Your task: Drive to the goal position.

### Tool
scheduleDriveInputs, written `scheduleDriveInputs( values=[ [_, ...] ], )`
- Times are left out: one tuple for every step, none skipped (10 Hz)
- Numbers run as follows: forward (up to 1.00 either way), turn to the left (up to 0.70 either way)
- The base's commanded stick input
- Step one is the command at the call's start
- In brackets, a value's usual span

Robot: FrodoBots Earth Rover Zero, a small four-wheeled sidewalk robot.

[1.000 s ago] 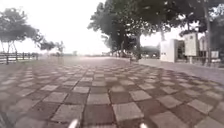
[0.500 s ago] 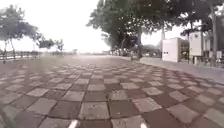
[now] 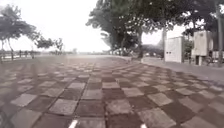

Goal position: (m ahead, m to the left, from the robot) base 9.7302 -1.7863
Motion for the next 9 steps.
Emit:
scheduleDriveInputs(
  values=[
    [0.7, 0.0],
    [0.7, 0.0],
    [0.7, 0.0],
    [0.7, 0.0],
    [0.7, 0.0],
    [0.7, 0.0],
    [0.7, 0.0],
    [0.7, 0.0],
    [0.7, 0.0]
  ],
)
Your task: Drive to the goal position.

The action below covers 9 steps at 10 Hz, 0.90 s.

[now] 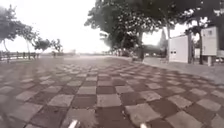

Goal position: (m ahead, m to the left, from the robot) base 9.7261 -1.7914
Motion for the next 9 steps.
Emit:
scheduleDriveInputs(
  values=[
    [0.7, 0.0],
    [0.7, 0.0],
    [0.7, 0.0],
    [0.7, 0.0],
    [0.7, 0.0],
    [0.7, 0.0],
    [0.7, 0.0],
    [0.7, 0.0],
    [0.7, 0.0]
  ],
)
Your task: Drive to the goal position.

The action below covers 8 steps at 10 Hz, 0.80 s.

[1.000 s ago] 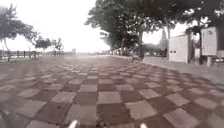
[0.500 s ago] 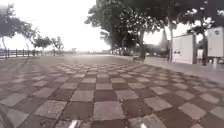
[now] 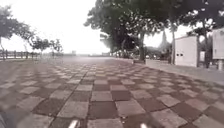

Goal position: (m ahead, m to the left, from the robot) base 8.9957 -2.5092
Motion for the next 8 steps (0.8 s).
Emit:
scheduleDriveInputs(
  values=[
    [0.7, 0.0],
    [0.7, 0.0],
    [0.7, 0.0],
    [0.7, 0.0],
    [0.7, 0.0],
    [0.7, 0.0],
    [0.7, 0.0],
    [0.7, 0.0]
  ],
)
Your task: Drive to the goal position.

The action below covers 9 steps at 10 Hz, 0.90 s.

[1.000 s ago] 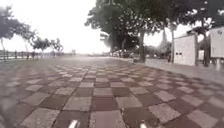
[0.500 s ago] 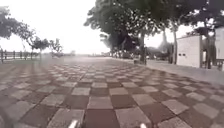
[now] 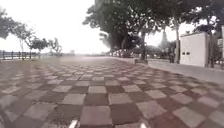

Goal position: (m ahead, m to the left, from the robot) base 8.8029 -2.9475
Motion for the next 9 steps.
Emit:
scheduleDriveInputs(
  values=[
    [0.7, 0.0],
    [0.7, 0.0],
    [0.7, 0.0],
    [0.7, 0.0],
    [0.7, 0.0],
    [0.7, 0.0],
    [0.7, 0.0],
    [0.7, 0.0],
    [0.7, 0.0]
  ],
)
